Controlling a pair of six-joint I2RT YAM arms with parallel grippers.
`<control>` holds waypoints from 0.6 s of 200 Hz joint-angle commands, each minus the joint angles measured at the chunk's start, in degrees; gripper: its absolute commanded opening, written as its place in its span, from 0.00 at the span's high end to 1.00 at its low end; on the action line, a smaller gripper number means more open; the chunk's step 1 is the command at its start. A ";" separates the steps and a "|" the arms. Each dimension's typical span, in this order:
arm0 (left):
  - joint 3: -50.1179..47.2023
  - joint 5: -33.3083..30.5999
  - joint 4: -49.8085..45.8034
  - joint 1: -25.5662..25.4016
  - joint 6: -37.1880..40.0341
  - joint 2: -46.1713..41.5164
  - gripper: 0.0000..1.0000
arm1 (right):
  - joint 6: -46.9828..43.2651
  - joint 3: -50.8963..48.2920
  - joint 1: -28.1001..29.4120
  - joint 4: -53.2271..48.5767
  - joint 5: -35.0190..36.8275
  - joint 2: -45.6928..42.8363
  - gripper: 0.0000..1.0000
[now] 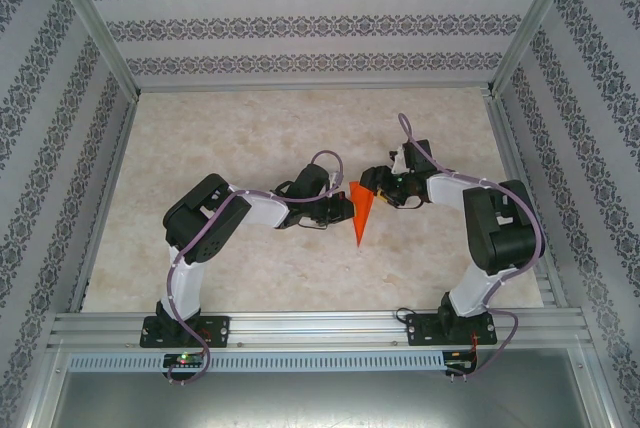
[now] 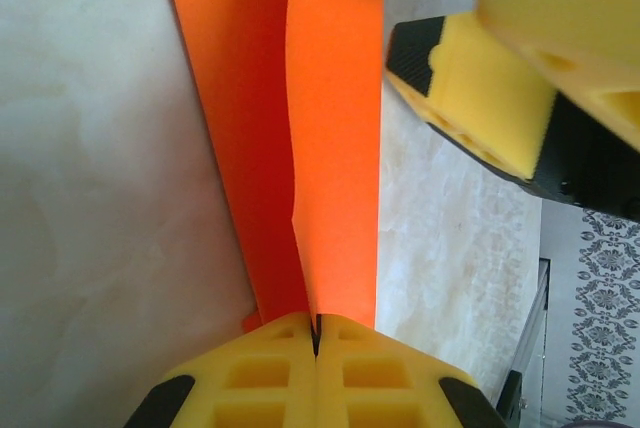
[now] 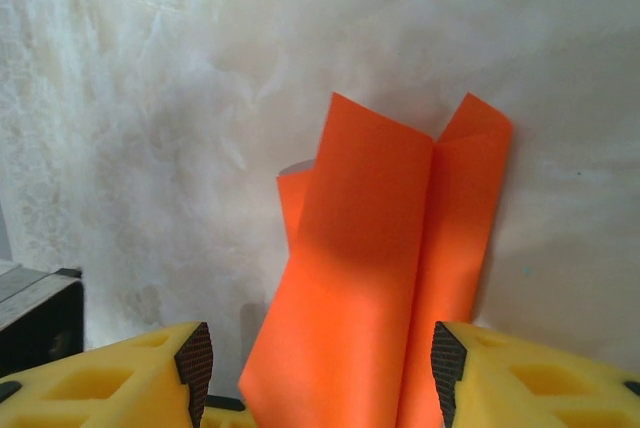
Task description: Fold a paper plane with a square sheet of paper (fold left side to right side)
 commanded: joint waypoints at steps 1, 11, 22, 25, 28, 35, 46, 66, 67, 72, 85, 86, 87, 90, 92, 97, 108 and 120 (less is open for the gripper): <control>1.28 -0.82 -1.94 -0.42 1.99 -1.00 0.95 | 0.23 1.62 0.85 0.82 -1.12 1.10 0.38; 1.26 -0.84 -2.03 -0.42 2.05 -1.09 0.95 | 0.20 1.82 0.93 0.82 -1.22 1.34 0.38; 1.40 -0.78 -2.41 -0.42 2.27 -1.09 0.95 | 0.16 1.87 0.94 0.92 -1.19 1.61 0.38; 1.46 -0.87 -2.54 -0.42 2.40 -1.01 0.95 | 0.11 1.87 0.94 0.95 -1.21 1.65 0.38; 1.51 -0.91 -2.55 -0.42 2.41 -1.01 0.95 | 0.11 1.94 0.90 1.04 -1.22 1.72 0.38; 1.49 -0.83 -2.68 -0.40 2.49 -1.00 0.95 | 0.13 2.00 0.94 1.06 -1.22 1.83 0.38; 1.75 -1.01 -3.14 -0.34 2.82 -0.94 0.95 | 0.10 2.05 1.03 1.06 -1.17 2.07 0.38; 2.27 -1.11 -3.84 -0.34 3.46 -0.91 0.95 | 0.05 2.22 1.19 1.06 -1.13 2.48 0.38; 2.32 -1.07 -3.86 -0.34 3.46 -0.87 0.95 | 0.03 2.27 1.20 1.06 -1.13 2.51 0.38; 2.43 -1.06 -3.95 -0.34 3.46 -0.82 0.95 | -0.05 2.32 1.20 0.99 -1.09 2.68 0.38; 2.74 -1.03 -4.21 -0.37 3.75 -0.69 0.95 | -0.32 2.77 1.29 0.30 -0.79 3.18 0.38; 2.78 -1.03 -4.30 -0.35 3.78 -0.67 0.95 | -0.33 2.81 1.29 0.24 -0.78 3.21 0.38; 2.84 -1.07 -4.39 -0.34 3.75 -0.66 0.95 | -0.38 2.87 1.25 0.17 -0.74 3.18 0.38; 2.86 -1.11 -4.49 -0.34 3.88 -0.65 0.95 | -0.42 2.96 1.29 -0.11 -0.61 3.37 0.38; 2.93 -1.11 -4.55 -0.34 3.94 -0.60 0.95 | -0.53 3.00 1.30 -0.26 -0.60 3.47 0.38; 3.11 -1.13 -4.73 -0.38 3.96 -0.56 0.95 | -0.72 3.30 1.33 -0.76 -0.39 3.69 0.38; 3.37 -1.14 -4.99 -0.38 4.16 -0.39 0.95 | -1.19 3.70 1.45 -1.90 0.17 4.14 0.38; 3.51 -1.25 -5.24 -0.34 4.25 -0.18 0.95 | -1.93 4.16 1.62 -3.34 0.80 4.63 0.38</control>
